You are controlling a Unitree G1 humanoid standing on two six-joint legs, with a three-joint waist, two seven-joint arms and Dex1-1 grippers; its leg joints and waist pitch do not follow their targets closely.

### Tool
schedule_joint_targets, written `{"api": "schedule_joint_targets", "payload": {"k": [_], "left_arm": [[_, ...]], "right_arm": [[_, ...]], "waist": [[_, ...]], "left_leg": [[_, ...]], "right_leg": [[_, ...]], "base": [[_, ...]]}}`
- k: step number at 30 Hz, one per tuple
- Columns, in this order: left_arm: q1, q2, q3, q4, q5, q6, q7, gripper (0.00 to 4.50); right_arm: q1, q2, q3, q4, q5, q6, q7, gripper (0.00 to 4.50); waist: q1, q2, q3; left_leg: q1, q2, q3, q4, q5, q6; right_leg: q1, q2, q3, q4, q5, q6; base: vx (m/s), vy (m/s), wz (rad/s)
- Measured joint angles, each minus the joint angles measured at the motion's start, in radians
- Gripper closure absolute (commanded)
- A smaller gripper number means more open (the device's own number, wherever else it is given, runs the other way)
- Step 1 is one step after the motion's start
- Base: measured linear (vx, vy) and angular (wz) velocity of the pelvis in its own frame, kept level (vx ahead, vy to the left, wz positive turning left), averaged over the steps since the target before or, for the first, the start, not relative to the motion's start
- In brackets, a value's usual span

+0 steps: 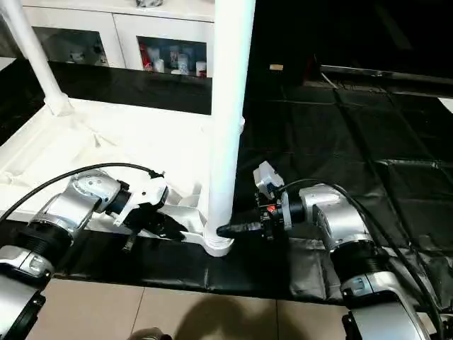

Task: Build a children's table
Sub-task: Rotate leg to tighten

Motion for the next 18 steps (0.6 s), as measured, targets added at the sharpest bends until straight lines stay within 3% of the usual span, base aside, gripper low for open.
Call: {"api": "schedule_joint_targets", "payload": {"k": [6, 12, 14, 18], "left_arm": [[-0.001, -0.011, 0.003, 0.001, -0.004, 0.011, 0.004, 4.5], [-0.024, -0.048, 0.022, 0.033, -0.002, 0.093, 0.086, 4.5], [-0.028, -0.062, 0.034, 0.045, 0.006, 0.123, 0.14, 4.5], [-0.058, -0.099, 0.058, 0.082, 0.03, 0.197, 0.27, 4.5]], "right_arm": [[0.015, 0.005, -0.006, -0.021, 0.017, 0.018, -0.012, 2.39], [0.085, 0.028, -0.08, -0.099, 0.038, 0.089, -0.14, 2.5], [0.107, 0.054, -0.109, -0.113, 0.037, 0.09, -0.225, 2.5], [0.111, 0.124, -0.152, -0.117, 0.003, 0.074, -0.437, 2.51]], "waist": [[0.001, 0.0, 0.0], [0.0, 0.002, -0.001], [-0.008, 0.002, -0.001], [-0.044, 0.003, -0.002]], "left_leg": [[0.0, 0.0, 0.0, 0.0, 0.0, 0.0], [0.001, 0.0, 0.0, 0.001, 0.001, -0.001], [0.002, 0.0, 0.0, 0.001, 0.002, -0.001], [0.003, 0.0, 0.0, 0.002, 0.002, -0.002]], "right_leg": [[0.0, 0.0, 0.0, 0.0, 0.0, 0.0], [0.001, 0.0, 0.0, 0.001, 0.0, 0.004], [0.001, 0.0, 0.0, 0.001, 0.0, 0.006], [0.001, 0.0, 0.0, 0.0, 0.003, 0.006]], "base": [[0.0, 0.0, 0.0], [0.0, 0.0, 0.0], [0.0, 0.0, 0.0], [0.0, 0.0, 0.0]]}}
